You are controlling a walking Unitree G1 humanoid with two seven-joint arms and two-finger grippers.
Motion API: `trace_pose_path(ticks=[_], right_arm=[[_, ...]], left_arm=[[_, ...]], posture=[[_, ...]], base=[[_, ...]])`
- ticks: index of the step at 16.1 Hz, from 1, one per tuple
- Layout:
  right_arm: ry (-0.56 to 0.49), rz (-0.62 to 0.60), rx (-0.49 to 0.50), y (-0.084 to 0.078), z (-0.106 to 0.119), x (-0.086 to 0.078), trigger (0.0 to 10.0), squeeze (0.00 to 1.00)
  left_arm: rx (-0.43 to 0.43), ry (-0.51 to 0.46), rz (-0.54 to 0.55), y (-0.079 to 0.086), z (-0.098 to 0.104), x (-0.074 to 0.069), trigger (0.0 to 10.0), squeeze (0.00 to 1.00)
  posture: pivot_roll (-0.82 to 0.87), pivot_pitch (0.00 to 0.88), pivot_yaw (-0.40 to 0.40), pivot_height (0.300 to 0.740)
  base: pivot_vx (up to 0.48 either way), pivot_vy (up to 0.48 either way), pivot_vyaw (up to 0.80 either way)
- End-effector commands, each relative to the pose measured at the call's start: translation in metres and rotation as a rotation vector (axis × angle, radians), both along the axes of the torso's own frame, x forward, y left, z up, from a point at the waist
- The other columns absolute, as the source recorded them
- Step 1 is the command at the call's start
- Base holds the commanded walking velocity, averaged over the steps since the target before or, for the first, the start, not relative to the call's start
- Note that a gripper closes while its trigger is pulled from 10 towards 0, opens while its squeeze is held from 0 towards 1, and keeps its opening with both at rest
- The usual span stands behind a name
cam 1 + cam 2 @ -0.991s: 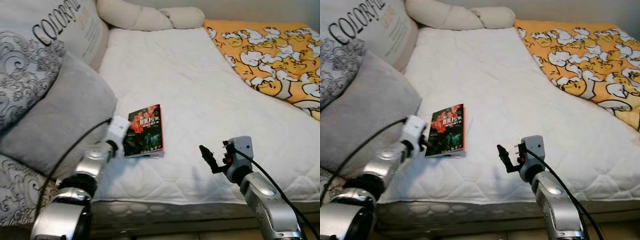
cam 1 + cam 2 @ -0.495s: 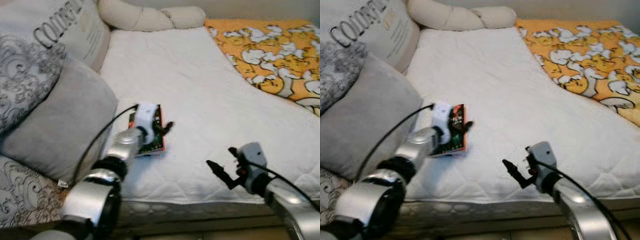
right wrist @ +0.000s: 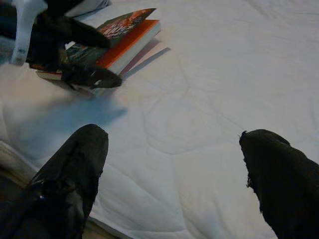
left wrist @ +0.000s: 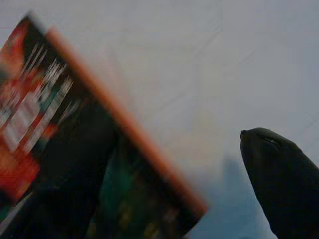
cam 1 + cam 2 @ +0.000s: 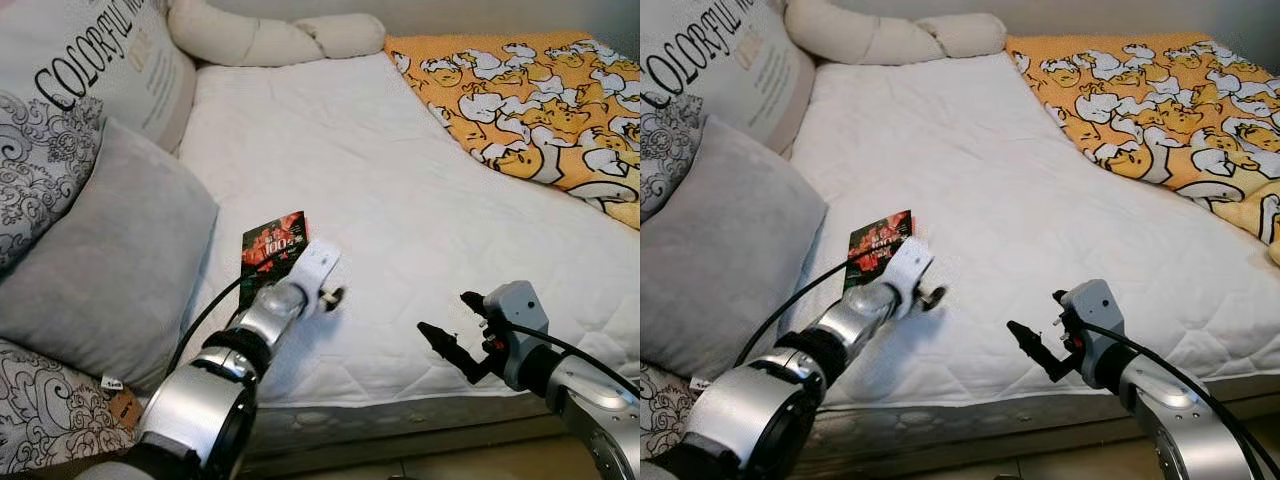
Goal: Clean up the room
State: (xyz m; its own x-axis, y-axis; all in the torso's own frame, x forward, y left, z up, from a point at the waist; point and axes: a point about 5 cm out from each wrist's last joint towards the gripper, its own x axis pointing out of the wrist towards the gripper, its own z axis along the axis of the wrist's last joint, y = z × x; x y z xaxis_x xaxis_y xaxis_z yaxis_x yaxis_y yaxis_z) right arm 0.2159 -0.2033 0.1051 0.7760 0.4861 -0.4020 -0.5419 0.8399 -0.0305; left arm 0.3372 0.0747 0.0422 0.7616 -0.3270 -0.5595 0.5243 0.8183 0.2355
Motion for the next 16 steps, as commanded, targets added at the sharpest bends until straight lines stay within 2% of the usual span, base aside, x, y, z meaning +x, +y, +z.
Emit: trace_pose_path(ticks=[1, 2, 4, 5, 7, 9, 10, 11, 12, 14, 15, 16], right_arm=[[0.004, 0.027, 0.01, 0.004, 0.002, -0.001, 10.0, 0.0], [0.007, 0.031, 0.01, 0.005, 0.001, -0.001, 10.0, 0.0], [0.01, 0.037, 0.016, 0.008, 0.001, 0.0, 10.0, 0.0], [0.012, 0.04, 0.017, 0.008, 0.001, 0.0, 10.0, 0.0], [0.012, 0.043, 0.015, 0.008, 0.001, 0.002, 10.0, 0.0], [0.01, 0.045, 0.011, 0.009, 0.002, 0.003, 10.0, 0.0], [0.005, 0.049, 0.011, 0.01, 0.002, 0.003, 10.0, 0.0], [0.002, 0.051, 0.011, 0.01, 0.002, 0.004, 10.0, 0.0], [0.002, 0.051, 0.011, 0.01, 0.002, 0.004, 10.0, 0.0], [-0.001, 0.049, 0.014, 0.009, 0.001, 0.004, 10.0, 0.0], [-0.004, 0.044, 0.021, 0.01, 0.0, 0.005, 10.0, 0.0], [-0.007, 0.037, 0.029, 0.01, -0.002, 0.006, 10.0, 0.0]], left_arm=[[0.08, 0.016, 0.04, 0.013, -0.007, -0.003, 10.0, 0.0], [0.122, 0.032, 0.07, 0.022, -0.012, -0.005, 10.0, 0.0], [0.123, 0.047, 0.15, 0.033, -0.015, -0.006, 10.0, 0.0], [0.078, 0.063, 0.195, 0.034, -0.015, -0.006, 10.0, 0.0], [0.049, 0.066, 0.22, 0.033, -0.015, -0.005, 10.0, 0.0], [0.052, 0.065, 0.239, 0.033, -0.015, -0.005, 10.0, 0.0], [-0.03, 0.068, 0.273, 0.03, -0.012, -0.003, 10.0, 0.0], [-0.145, 0.075, 0.281, 0.024, -0.007, 0.0, 10.0, 0.0], [-0.217, 0.082, 0.27, 0.019, -0.004, 0.001, 10.0, 0.0], [-0.505, 0.133, 0.221, 0.006, 0.008, 0.005, 10.0, 0.0], [-0.597, 0.142, 0.17, 0.005, 0.012, 0.006, 10.0, 0.0], [-0.638, 0.132, 0.13, 0.007, 0.015, 0.006, 10.0, 0.0]], posture=[[-0.25, 0.0, 0.041, 0.74], [-0.25, 0.0, 0.04, 0.74], [-0.25, 0.0, 0.037, 0.74], [-0.25, 0.0, 0.037, 0.74], [-0.25, 0.0, 0.038, 0.74], [-0.25, 0.0, 0.038, 0.74], [-0.26, 0.0, 0.037, 0.74], [-0.25, 0.0, 0.036, 0.74], [-0.25, 0.0, 0.035, 0.74], [-0.23, 0.0, 0.034, 0.74], [-0.21, 0.0, 0.03, 0.74], [-0.19, 0.0, 0.027, 0.74]], base=[[0.0, 0.0, 0.0], [0.0, 0.0, 0.0], [0.0, 0.0, 0.0], [0.0, 0.0, 0.0], [0.0, 0.0, 0.0], [0.0, 0.0, 0.0], [0.0, 0.0, 0.0], [0.0, 0.0, 0.0], [0.0, 0.0, 0.0], [0.0, 0.0, 0.0], [0.0, 0.0, 0.0], [0.0, 0.0, 0.0]])
